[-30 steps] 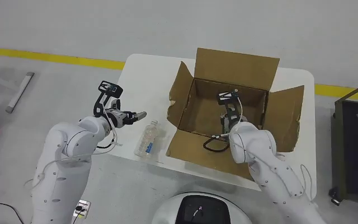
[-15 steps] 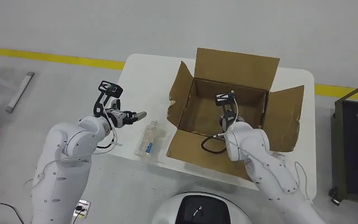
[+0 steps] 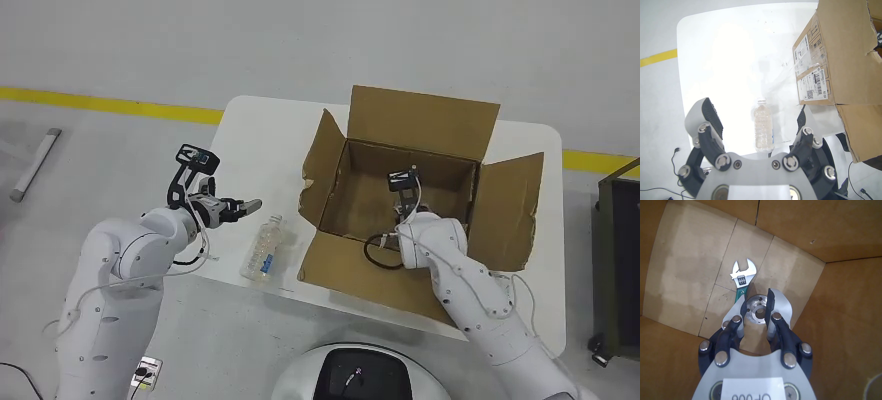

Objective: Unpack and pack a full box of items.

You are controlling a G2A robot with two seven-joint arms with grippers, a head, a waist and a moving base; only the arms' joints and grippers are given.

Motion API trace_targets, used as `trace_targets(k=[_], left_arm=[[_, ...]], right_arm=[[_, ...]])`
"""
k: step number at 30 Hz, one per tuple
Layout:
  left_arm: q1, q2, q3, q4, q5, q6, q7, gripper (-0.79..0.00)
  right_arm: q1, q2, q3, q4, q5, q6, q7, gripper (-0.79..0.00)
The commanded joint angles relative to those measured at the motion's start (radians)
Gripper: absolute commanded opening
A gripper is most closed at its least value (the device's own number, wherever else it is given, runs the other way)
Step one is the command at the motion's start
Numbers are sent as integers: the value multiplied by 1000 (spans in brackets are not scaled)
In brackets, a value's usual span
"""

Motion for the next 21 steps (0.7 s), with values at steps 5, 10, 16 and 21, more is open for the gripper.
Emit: trace_targets(k=[5,10,16,21], left_arm=[[0,0,0,0,0,0,0,0],[0,0,0,0,0,0,0,0],[0,0,0,0,0,0,0,0],[0,0,0,0,0,0,0,0]], right_arm=[[11,-11,-3,41,-28,-22,27,-437],[8,-20,1,64,-25,-30,17,-409],[17,-34,-4,102,-26,-37,8,-339],[23,-46,-12,120,-36,-45,8,-342]])
